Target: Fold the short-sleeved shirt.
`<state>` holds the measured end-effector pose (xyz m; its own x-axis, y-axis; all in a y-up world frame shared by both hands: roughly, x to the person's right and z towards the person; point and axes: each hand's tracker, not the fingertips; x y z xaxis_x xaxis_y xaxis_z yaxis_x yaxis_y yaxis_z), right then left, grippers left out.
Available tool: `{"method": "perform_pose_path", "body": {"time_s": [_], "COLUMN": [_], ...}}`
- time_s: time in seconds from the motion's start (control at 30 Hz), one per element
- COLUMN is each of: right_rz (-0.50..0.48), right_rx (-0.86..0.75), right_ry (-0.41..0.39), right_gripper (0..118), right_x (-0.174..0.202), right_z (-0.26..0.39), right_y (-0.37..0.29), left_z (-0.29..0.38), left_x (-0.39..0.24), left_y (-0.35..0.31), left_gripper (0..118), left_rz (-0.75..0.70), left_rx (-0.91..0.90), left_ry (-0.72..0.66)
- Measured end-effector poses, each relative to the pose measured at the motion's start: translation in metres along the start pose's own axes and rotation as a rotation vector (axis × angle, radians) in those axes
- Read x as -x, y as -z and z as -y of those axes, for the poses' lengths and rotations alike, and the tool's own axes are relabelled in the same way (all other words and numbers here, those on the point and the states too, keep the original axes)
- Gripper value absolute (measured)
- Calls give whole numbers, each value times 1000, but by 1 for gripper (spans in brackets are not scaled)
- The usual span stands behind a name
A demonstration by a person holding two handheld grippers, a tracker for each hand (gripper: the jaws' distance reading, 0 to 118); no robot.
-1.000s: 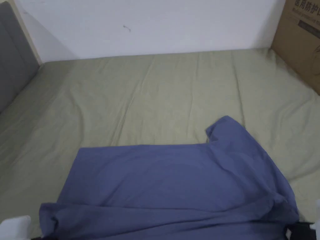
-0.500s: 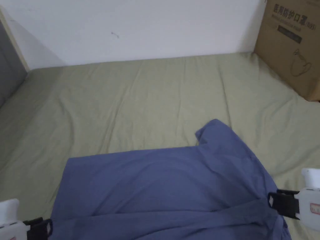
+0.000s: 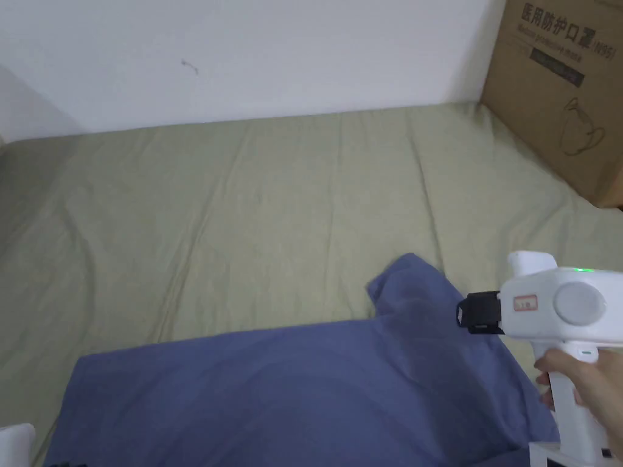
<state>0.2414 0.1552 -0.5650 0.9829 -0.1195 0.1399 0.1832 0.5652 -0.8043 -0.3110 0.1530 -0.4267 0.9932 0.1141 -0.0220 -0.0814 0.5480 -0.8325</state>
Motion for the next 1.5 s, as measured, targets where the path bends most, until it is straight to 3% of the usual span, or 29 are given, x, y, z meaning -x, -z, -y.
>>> {"method": "perform_pose_path", "body": {"time_s": [0.13, 0.2, 0.27, 0.3, 0.33, 0.37, 0.4, 0.43, 0.47, 0.5, 0.67, 0.73, 0.8, 0.83, 0.87, 0.9, 0.93, 0.97, 1.07, 1.2, 1.3, 1.5], "right_rz": [45, 58, 53, 54, 48, 38, 31, 33, 33, 32, 31, 26, 24, 26, 28, 33, 35, 35, 16, -88, -116, -149], "right_rx": [132, 272, 212, 180, 157, 162, 185, 187, 186, 184, 178, 182, 188, 190, 191, 192, 191, 192, 185, 146, 91, 42], "right_ry": [-95, -85, -76, -63, -69, -78, -84, -99, -97, -93, -85, -68, -53, -53, -53, -57, -67, -75, -45, 45, -11, -48], "right_gripper": [68, 67, 56, 46, 14, 2, 2, 2, 2, 2, 2, 2, 2, 2, 2, 2, 2, 2, 2, 2, 2, 2], "right_x": [2, 0, -1, 2, -5, -6, -6, -5, -3, -3, -1, -2, -2, -1, 1, 3, 4, 4, 0, -13, -16, -27], "right_z": [-25, -19, -11, -14, -17, -18, -20, -19, -19, -19, -19, -19, -19, -19, -19, -18, -19, -20, -27, -35, -35, 3], "right_y": [64, 88, 86, 78, 85, 85, 87, 85, 81, 78, 72, 72, 73, 73, 73, 72, 70, 69, 57, 22, -16, -100], "left_z": [-15, -19, -24, -27, -31, -36, -44, -55, -63, -75, -132, -149, -153, -149, -149, -155, -158, -160, -158, -147, -141, -109], "left_x": [2, 3, 8, 11, 14, 17, 19, 18, 19, 21, 29, 28, 26, 22, 17, 12, 9, 14, 20, 21, 29, 41], "left_y": [12, 16, 21, 24, 27, 31, 36, 40, 45, 52, 113, 145, 174, 191, 185, 173, 166, 165, 158, 124, 88, -25], "left_gripper": [0, 0, 0, 0, 7, 24, 50, 86, 104, 110, 109, 103, 74, 73, 70, 58, 26, 1, 1, 1, 1, 1], "left_rz": [9, 13, 28, 44, 55, 67, 64, 64, 70, 74, -7, -45, -7, -64, -84, -118, -115, -114, -17, 6, 46, 118], "left_rx": [8, 22, 38, 49, 50, 51, 52, 50, 31, 12, -8, 50, 172, 249, 171, 196, 185, 177, 188, 155, 100, -44], "left_ry": [-2, 1, -7, -17, -28, -49, -65, -63, -63, -65, -127, -102, -112, -103, -29, -37, -40, -21, -79, -80, -62, -47]}}
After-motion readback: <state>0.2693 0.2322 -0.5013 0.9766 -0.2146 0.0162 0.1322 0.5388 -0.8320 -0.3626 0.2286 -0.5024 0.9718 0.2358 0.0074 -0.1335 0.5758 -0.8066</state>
